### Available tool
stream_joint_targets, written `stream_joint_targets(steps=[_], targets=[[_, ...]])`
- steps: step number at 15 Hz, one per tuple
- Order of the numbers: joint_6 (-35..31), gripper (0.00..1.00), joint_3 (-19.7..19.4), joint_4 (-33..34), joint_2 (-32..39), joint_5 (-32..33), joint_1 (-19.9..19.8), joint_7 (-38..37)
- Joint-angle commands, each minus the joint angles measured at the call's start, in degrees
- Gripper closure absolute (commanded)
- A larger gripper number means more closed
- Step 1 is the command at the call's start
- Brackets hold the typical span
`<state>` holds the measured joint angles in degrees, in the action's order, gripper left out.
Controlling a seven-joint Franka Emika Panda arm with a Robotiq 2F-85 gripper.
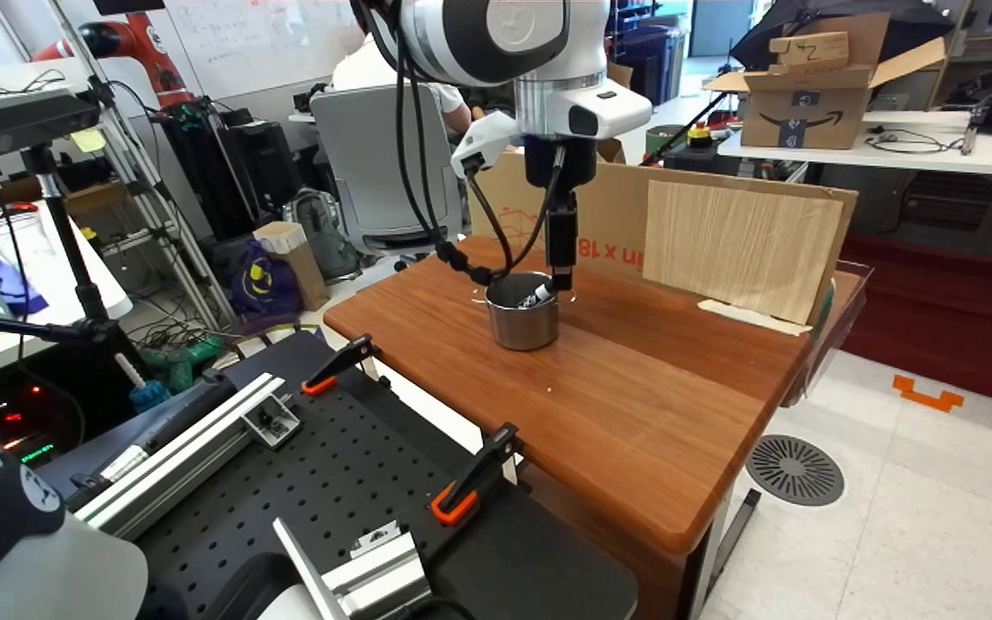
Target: Pick the marker from the pot and put it on the table
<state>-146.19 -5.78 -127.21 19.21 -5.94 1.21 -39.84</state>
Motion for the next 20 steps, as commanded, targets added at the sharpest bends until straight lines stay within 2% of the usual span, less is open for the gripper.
stream_joint_targets(steps=[1,3,4,5,7,10,16,18,20], targets=[[1.0,0.00,-1.5,1.7,1.9,2.0,1.4,-1.6],[1.0,0.00,-1.6,1.8,2.4,2.2,1.6,-1.6],[1.0,0.05,-1.7,1.8,2.5,2.1,1.7,-1.5],[1.1,0.26,-1.7,1.9,2.6,2.1,1.8,-1.4],[1.1,0.31,-1.8,2.1,2.8,2.1,2.0,-1.3],[1.2,0.56,-1.8,2.3,3.0,2.0,2.0,-1.2],[1.4,1.00,-1.6,2.7,2.9,1.6,1.8,-0.8],[1.5,0.95,-1.5,2.6,2.5,1.3,1.5,-0.3],[1.9,0.95,-1.2,2.4,1.8,0.7,1.2,0.4]])
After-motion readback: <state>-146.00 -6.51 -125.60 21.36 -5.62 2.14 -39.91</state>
